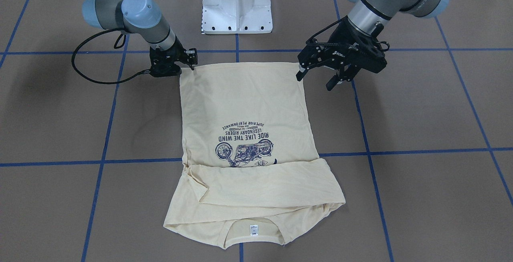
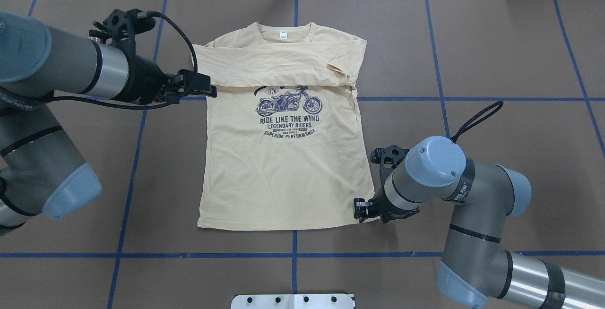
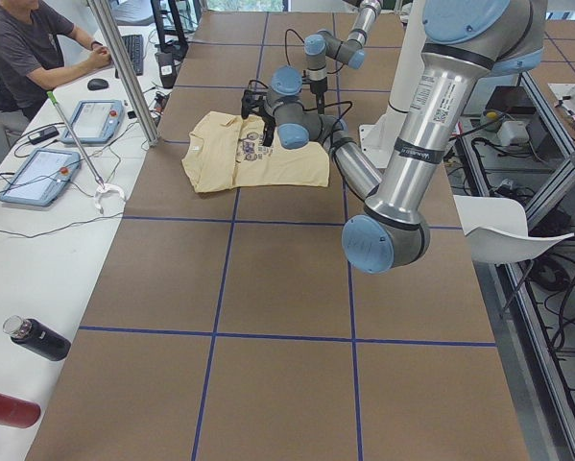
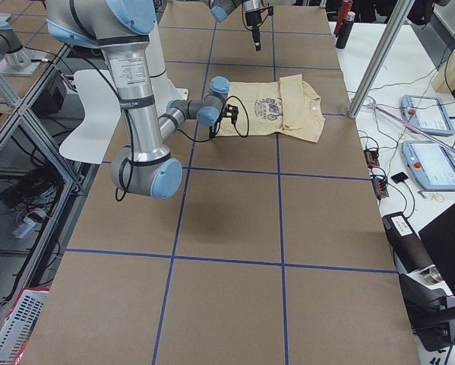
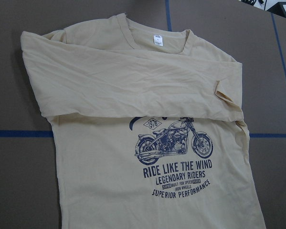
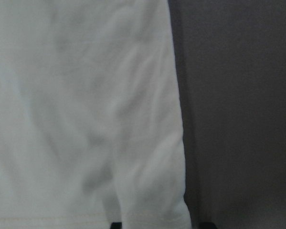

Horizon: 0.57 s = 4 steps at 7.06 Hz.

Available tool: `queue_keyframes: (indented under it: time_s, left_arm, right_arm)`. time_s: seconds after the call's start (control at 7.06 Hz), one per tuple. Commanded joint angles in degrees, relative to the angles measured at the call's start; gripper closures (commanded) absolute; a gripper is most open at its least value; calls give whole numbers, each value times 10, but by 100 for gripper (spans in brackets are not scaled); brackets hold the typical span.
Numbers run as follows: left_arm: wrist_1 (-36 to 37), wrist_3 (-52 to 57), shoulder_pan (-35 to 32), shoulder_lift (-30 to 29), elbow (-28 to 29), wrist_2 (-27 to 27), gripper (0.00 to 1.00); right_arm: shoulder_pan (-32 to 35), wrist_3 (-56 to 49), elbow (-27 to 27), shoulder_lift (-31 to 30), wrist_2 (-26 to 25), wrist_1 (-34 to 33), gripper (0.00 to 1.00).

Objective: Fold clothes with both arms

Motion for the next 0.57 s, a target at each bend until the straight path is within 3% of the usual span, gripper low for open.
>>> queue_keyframes:
  time_s: [0.0,0.28,0.42]
  left_arm:
    - [0,0,0,0,0,0,1]
    - [0,0,0,-1,-1,0,1]
    - [0,0,-1,0,-1,0,1]
  right_arm:
    - [1,0,0,-2,0,0,37]
    - [1,0,0,-2,0,-1,39]
    - [1,0,0,-2,0,-1,54]
